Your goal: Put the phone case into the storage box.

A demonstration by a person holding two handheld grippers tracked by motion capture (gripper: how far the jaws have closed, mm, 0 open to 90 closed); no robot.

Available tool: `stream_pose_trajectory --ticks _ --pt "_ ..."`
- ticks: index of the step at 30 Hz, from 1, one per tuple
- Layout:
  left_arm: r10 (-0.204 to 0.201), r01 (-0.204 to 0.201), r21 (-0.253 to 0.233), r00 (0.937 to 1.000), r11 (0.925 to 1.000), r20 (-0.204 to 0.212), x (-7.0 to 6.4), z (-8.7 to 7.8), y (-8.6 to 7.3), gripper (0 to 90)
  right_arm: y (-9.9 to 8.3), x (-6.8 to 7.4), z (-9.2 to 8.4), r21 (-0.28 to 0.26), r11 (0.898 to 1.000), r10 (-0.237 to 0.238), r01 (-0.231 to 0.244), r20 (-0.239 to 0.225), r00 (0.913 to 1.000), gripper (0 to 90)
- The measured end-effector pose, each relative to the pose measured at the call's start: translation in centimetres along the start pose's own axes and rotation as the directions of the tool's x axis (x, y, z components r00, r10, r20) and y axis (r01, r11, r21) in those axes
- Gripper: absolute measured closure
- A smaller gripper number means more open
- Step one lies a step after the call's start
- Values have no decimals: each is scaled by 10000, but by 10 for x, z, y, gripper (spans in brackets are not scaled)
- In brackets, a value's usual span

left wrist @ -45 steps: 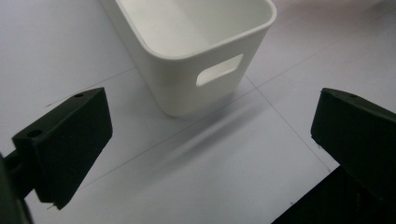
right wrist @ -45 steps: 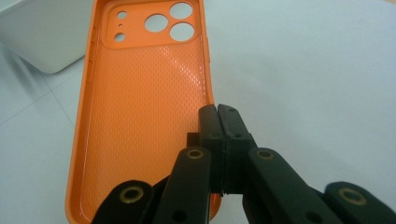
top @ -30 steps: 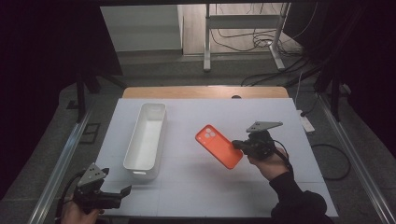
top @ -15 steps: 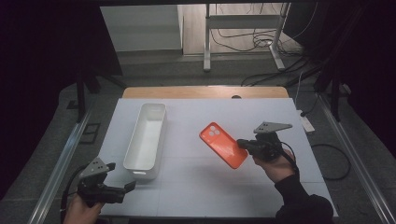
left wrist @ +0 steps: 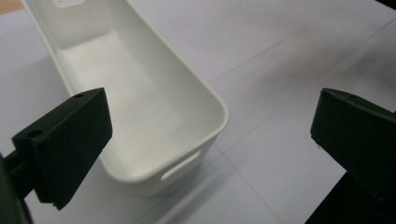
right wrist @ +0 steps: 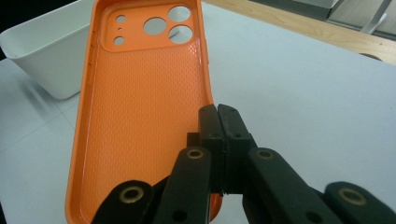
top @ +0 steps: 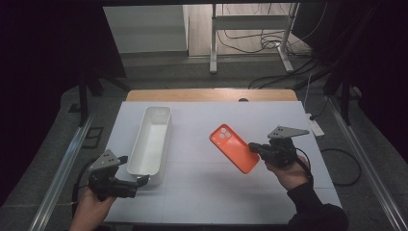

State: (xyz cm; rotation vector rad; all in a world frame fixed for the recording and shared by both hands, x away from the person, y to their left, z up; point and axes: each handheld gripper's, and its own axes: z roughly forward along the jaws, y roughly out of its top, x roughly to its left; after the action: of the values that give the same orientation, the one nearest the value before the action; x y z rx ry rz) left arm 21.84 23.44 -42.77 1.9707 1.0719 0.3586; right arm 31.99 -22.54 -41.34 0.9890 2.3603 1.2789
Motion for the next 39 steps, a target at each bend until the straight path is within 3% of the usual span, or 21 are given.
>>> stream_pose_trajectory --ticks 10,15,22,26,39 --pt "-58 62 -66 9981 10000 614 -5 18 19 0 1 1 -4 -270 9996 -107 110 143 9998 890" --pt "-314 328 -114 9943 9994 1018 -6 28 29 0 2 3 -4 -326 9993 -161 165 122 9998 890" --pt "-712 720 10 9849 9974 1576 -8 43 39 0 3 6 -3 -350 9991 -237 241 96 9997 890" --pt "-763 776 21 9747 9970 2102 -11 52 45 0 3 8 -2 -413 9987 -310 314 89 9995 890" --pt "-678 644 214 9611 9977 2676 -27 74 64 0 4 14 0 -490 9978 -452 450 -17 9990 890"
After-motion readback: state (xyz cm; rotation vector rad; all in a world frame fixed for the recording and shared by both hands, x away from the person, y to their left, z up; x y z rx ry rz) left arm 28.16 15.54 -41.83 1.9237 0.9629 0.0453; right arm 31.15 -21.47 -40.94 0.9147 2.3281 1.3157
